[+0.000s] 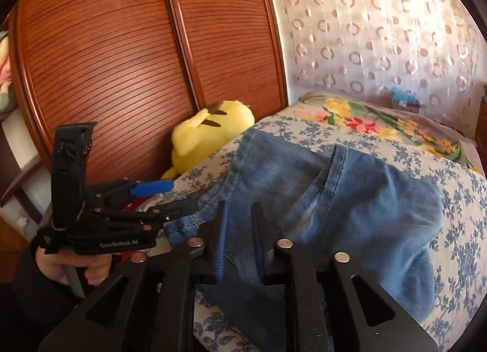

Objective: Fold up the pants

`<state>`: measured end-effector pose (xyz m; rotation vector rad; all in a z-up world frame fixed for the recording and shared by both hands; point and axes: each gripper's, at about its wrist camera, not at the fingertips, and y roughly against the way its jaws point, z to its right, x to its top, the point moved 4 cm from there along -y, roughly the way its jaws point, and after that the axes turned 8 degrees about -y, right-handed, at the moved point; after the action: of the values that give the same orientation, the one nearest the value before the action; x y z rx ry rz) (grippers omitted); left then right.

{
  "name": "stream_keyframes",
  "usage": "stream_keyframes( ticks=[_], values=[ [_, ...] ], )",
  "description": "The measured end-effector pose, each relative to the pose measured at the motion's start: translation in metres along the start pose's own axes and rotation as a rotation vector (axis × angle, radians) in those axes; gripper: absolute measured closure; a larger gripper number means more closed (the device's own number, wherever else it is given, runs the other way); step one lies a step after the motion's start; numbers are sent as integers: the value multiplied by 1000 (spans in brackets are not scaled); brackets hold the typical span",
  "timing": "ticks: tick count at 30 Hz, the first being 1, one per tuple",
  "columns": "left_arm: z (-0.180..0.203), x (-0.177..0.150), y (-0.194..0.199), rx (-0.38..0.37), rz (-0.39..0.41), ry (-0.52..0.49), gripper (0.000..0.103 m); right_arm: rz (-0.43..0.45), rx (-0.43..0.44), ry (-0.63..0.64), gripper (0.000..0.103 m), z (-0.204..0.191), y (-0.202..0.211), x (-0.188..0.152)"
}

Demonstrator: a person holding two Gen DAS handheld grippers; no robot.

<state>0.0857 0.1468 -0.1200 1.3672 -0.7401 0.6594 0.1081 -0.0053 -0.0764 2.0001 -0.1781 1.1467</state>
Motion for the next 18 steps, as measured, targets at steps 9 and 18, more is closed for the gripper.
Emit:
stream_keyframes(
  ticks=[9,18],
  values=[
    [24,3,-4,-48,-2,-35,38,26,-63,15,76,13,19,-2],
    [66,2,-15,-131,-23,-82,38,31,-216,-39,56,73,45,-18]
  ],
)
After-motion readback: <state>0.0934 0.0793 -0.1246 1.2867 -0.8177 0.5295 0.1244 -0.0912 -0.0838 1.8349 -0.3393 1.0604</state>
